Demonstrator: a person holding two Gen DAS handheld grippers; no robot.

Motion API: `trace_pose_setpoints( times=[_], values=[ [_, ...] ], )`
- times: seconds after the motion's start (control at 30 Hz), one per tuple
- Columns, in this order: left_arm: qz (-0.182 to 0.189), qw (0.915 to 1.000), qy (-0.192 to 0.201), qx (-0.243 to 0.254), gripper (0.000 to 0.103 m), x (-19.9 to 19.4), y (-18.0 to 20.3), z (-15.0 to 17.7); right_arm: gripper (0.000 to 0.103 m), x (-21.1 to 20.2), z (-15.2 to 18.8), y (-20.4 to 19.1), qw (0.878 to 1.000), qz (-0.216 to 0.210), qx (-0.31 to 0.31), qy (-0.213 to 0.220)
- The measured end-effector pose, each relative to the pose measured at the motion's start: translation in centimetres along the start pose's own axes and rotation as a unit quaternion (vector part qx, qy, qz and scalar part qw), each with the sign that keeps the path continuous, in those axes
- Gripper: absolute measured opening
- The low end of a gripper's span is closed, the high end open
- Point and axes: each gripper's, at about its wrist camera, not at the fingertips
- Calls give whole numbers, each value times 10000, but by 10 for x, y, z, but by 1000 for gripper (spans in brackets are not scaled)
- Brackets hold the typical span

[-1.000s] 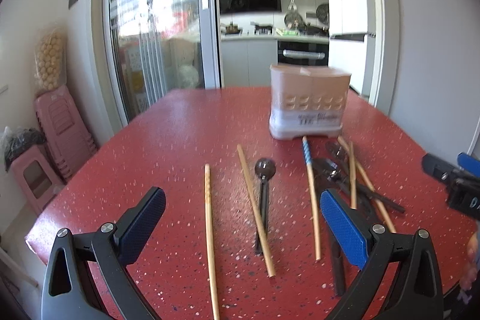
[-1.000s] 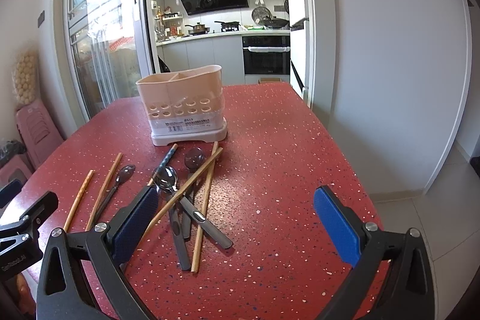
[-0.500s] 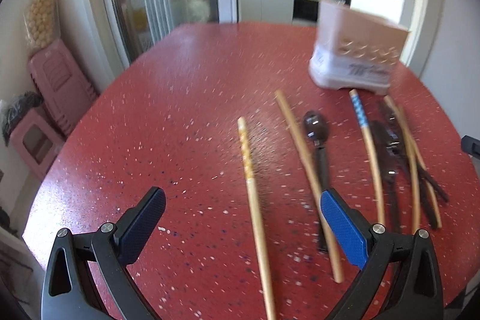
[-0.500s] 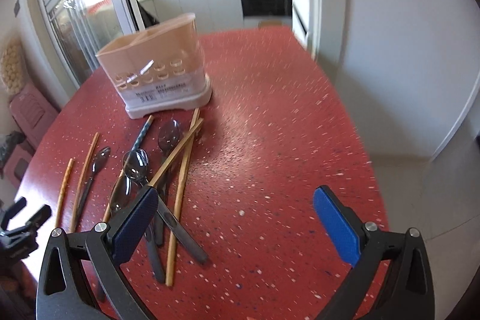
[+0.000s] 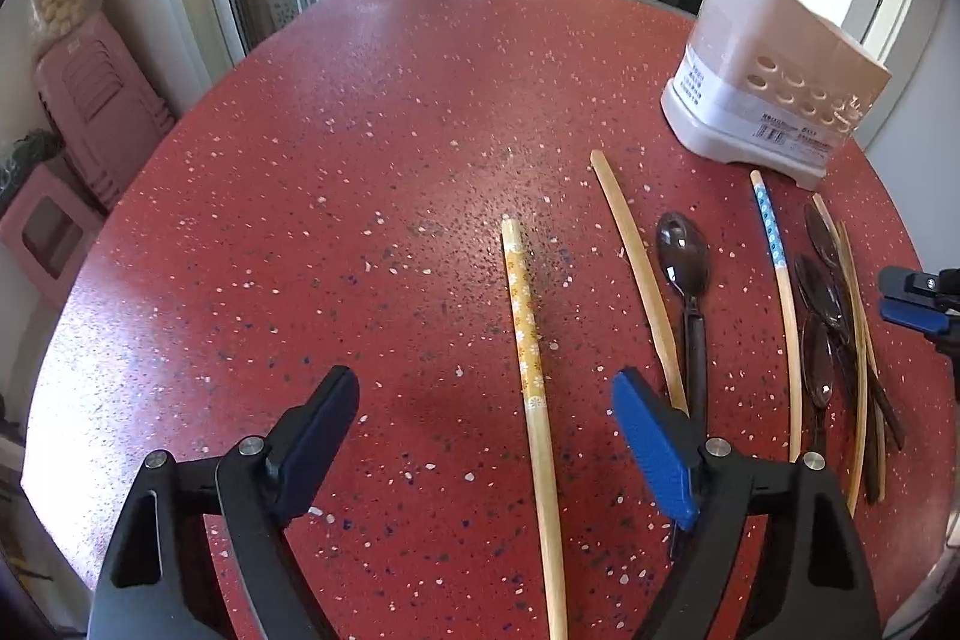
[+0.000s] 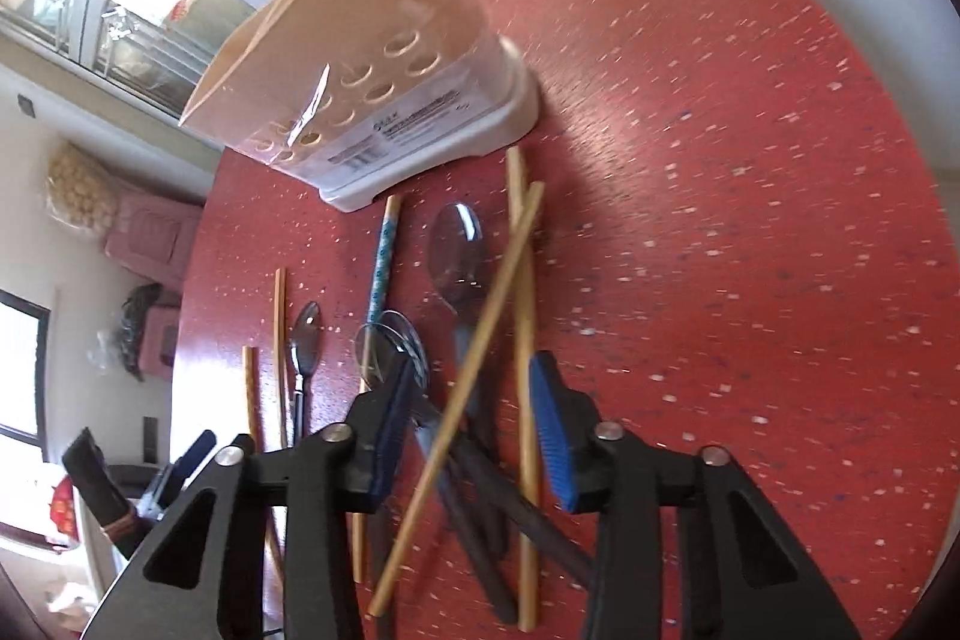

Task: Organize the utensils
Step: 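Grasp the yellow patterned chopstick with the left gripper while the right gripper grasps a plain wooden chopstick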

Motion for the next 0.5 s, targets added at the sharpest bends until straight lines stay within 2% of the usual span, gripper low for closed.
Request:
trace_pose_setpoints(
  times=[0.1, 0.37, 0.5],
  values=[
    [35, 10000, -64, 36, 103, 4, 4, -3, 36, 10, -4, -3, 9997, -128, 103, -165],
    [-46, 9993, -341, 135, 98, 13, 9, -7, 30, 32, -16, -6, 9985, -66, 292, -449],
    [-100, 9986, -475, 212, 99, 15, 11, -9, 14, 39, -16, -7, 9980, 9, 327, -534]
  ],
)
Point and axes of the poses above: each gripper's, at about its wrist camera, not at the fingertips, and x roughly the way its jaws point, y to its right, z to its underside, and after that the axes turned 8 degrees about z, right-handed
